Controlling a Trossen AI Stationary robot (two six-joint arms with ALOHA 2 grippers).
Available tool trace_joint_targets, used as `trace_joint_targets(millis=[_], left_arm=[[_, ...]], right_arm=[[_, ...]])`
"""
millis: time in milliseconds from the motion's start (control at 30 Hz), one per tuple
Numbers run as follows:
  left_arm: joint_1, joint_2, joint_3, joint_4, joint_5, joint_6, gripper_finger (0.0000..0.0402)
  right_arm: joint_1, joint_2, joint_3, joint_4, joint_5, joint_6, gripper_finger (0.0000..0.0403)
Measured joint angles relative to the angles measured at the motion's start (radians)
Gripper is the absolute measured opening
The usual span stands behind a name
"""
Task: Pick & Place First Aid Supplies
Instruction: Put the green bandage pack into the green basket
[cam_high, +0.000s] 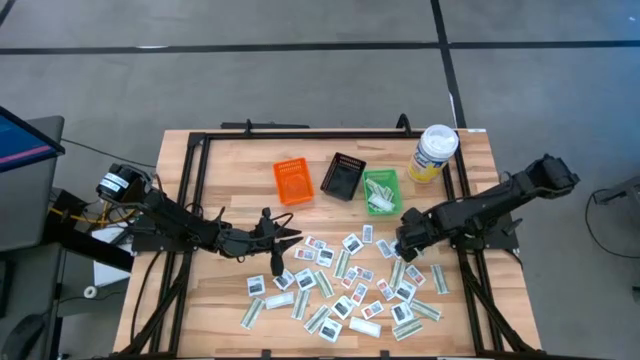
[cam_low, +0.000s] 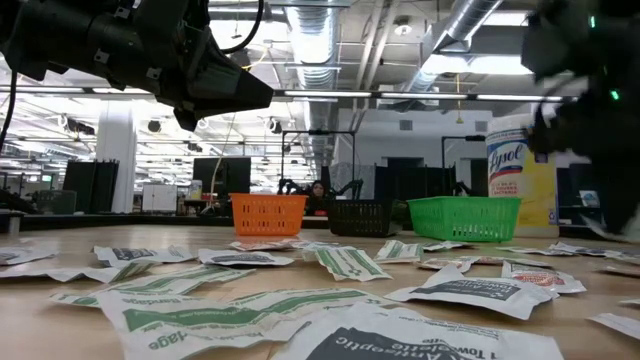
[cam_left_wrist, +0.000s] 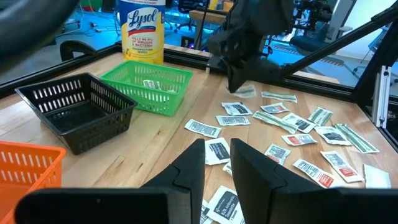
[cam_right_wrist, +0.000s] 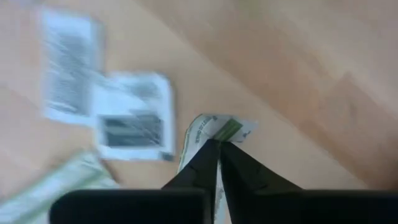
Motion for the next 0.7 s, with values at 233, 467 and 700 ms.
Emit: trace_joint_targets(millis=[233,467,700], left_arm=[[0.0,0.0,0.0,0.0,0.0,0.0,0.0076],[0.0,0.0,0.0,0.0,0.0,0.0,0.0076],[0.0,0.0,0.0,0.001,0.0,0.0,0.0076]], right_arm=[[0.009,-0.059,0.167,-0.045,0.248,-0.11,0.0005],[-0.124,-0.056,0.216,0.065,0.44,-0.271,0.0007],[-0.298,-0.037,0.214,0.122,0.434,-0.391,0.0009]])
